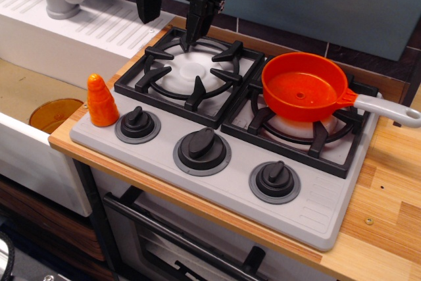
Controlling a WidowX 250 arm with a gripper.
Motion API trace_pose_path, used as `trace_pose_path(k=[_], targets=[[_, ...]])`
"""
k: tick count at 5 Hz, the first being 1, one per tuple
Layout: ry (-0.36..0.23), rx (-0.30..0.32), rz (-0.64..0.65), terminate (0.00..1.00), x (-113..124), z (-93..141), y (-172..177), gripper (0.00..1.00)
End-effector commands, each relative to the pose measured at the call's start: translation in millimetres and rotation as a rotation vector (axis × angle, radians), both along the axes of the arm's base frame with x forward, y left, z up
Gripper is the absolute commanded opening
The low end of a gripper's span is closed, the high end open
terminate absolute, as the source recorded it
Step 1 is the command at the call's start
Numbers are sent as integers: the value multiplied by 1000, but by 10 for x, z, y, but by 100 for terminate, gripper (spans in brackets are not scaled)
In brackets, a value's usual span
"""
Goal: End effector reaching pot or pan
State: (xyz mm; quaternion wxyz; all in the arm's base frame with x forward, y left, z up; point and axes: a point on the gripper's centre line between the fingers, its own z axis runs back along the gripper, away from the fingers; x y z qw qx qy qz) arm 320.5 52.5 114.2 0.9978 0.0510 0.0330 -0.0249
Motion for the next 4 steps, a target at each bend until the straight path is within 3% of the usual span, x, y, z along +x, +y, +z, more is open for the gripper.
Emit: trace_pose_path(k=[1, 4], targets=[[0, 0, 0, 0, 0, 0, 0, 100], [-19, 1, 72, 0, 285, 71, -626, 100]])
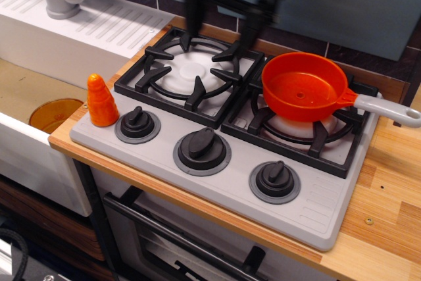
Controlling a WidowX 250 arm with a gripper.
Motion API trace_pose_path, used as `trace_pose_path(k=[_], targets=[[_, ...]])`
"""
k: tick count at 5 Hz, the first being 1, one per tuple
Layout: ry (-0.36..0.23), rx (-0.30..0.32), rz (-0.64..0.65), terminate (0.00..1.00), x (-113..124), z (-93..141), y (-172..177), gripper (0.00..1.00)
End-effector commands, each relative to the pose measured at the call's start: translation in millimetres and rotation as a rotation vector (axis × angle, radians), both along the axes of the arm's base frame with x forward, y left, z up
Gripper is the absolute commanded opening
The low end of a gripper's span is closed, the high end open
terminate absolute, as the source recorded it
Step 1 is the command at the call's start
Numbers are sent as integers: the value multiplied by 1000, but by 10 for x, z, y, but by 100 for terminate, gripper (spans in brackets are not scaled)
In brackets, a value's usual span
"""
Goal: End effector reaching pot or pan
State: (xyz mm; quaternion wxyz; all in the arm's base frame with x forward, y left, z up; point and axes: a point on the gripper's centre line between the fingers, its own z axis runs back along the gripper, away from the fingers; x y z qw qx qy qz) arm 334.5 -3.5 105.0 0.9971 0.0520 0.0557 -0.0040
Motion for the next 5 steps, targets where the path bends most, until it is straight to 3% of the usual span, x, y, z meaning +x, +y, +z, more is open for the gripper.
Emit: trace_pose_path(k=[1, 3, 5], targets=[[-99, -8, 29, 0, 220, 63, -151, 100], [-164, -35, 29, 0, 361, -265, -246, 100], [-178, -49, 52, 0, 345, -486, -340, 100]])
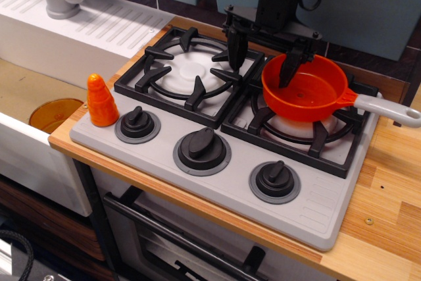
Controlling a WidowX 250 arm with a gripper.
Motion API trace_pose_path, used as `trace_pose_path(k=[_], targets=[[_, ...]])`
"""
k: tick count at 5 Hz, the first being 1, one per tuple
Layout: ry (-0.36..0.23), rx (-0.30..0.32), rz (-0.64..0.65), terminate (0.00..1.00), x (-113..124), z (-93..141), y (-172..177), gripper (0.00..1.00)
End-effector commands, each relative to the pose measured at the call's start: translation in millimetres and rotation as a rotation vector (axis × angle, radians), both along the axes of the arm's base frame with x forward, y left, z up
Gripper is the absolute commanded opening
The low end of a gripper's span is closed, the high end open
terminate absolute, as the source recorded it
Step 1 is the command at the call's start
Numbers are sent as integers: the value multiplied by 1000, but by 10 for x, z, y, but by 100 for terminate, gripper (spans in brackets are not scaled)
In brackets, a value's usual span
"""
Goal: End effector reaching pot or pan
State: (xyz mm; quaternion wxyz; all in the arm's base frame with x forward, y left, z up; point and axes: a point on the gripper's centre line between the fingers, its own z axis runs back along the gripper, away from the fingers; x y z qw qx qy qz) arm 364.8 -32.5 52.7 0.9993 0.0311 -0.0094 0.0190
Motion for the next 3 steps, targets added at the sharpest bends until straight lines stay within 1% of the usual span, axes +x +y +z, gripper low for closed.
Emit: trace_pose_path(k=[1, 2, 3], targets=[[-45, -8, 11, 0, 42, 37, -50, 100], [-45, -8, 11, 0, 42, 37, -50, 100], [-45, -8, 11, 100, 42, 37, -50, 100]])
